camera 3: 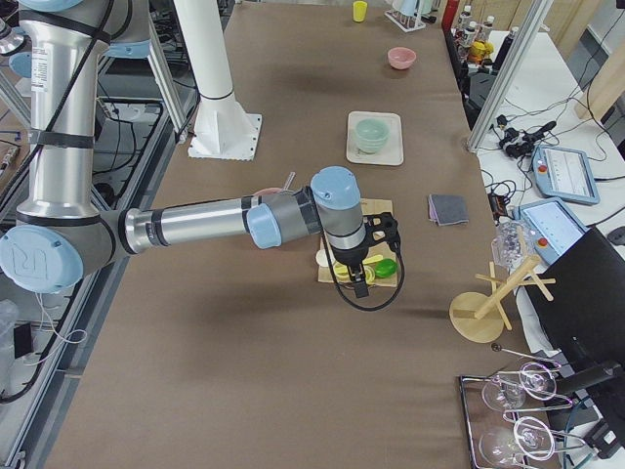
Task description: Stack pink bowl on green and place spoon
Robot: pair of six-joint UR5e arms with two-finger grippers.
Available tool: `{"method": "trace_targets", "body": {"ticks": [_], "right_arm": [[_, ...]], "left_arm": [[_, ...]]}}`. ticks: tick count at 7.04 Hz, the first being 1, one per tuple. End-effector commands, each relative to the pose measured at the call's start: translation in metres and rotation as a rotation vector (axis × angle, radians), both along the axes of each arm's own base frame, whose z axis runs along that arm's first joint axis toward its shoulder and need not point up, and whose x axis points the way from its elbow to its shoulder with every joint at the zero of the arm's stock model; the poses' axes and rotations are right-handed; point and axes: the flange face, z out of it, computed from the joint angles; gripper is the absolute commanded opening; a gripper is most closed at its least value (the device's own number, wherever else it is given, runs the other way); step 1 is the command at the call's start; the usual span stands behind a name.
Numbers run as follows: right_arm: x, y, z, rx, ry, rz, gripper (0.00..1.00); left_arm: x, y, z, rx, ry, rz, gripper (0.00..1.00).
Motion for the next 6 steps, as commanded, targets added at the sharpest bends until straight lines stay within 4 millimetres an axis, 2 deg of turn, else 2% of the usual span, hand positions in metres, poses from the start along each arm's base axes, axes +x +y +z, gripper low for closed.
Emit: {"method": "trace_targets", "body": {"ticks": [1,2,3,4,5,6], "right_arm": [[0.003,0.002,0.0,0.034,-0.011,0.028,1.0],[0.003,0.005,0.011,0.016,-0.018,0.03,1.0],[0.002,-0.001,0.006,0.031,-0.016,0.03,1.0],[0.001,-0.007,0.003,0.035,-0.015,0.03,1.0],[-0.014,-0.03,-0.004,0.049,-0.017,0.002,1.0],[-0.04,-0.062,-0.004,0.049,-0.019,-0.043,1.0]], "left_arm": [[0.001,-0.019,-0.005,0.014,0.015,-0.012,0.99],[0.002,-0.017,-0.001,0.01,0.02,-0.01,0.99],[0.001,-0.017,-0.013,0.047,0.023,-0.016,0.99],[0.01,-0.032,-0.021,0.035,0.033,-0.027,0.99],[0.038,-0.065,-0.035,0.052,0.036,0.017,0.99],[0.078,-0.086,-0.027,0.03,0.035,0.079,0.99]]}}
